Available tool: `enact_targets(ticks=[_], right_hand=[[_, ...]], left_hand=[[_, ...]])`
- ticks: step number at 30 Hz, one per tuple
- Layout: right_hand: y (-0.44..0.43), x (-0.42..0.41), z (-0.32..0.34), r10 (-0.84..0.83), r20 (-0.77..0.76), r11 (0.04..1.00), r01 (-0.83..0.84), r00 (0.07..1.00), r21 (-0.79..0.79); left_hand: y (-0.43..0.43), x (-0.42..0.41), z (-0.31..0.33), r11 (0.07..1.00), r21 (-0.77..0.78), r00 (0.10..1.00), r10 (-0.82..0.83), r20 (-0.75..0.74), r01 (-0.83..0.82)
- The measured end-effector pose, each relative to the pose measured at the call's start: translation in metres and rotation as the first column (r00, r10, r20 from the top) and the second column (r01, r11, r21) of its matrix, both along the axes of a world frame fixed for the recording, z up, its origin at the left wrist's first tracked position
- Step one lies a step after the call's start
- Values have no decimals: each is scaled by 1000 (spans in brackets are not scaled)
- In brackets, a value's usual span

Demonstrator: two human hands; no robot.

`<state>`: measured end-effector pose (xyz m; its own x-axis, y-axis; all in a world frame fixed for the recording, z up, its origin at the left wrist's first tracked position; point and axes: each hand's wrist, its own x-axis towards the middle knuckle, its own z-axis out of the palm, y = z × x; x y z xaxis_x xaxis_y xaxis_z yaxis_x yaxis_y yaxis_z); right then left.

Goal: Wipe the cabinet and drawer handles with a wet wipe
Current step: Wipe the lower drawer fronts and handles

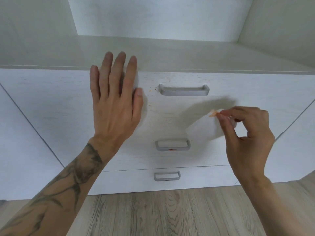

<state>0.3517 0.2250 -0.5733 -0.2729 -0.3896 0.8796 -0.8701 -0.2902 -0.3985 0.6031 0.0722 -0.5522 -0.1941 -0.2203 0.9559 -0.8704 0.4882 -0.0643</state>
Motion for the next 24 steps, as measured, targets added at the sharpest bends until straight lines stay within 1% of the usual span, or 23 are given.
enact_targets(ticks=[3, 8, 13, 20, 24], right_hand=[[11, 3, -20, 10, 7, 997, -11, 1000, 76], [16, 8, -52, 41, -2, 988, -41, 999, 147], [7, 18, -82, 98, 22, 975, -100, 995, 199], [-18, 26, -106, 178, 1, 957, -174, 984, 231], [-20, 28, -116, 167, -2, 964, -163, 986, 210]], left_hand=[[9, 4, -21, 998, 46, 999, -48, 0, 48], [24, 13, -80, 986, 145, 992, -98, 79, 86], [29, 11, -123, 974, 207, 992, -104, 69, 88], [23, 5, -140, 975, 216, 996, -60, 67, 45], [21, 5, -142, 979, 202, 997, -28, 75, 13]])
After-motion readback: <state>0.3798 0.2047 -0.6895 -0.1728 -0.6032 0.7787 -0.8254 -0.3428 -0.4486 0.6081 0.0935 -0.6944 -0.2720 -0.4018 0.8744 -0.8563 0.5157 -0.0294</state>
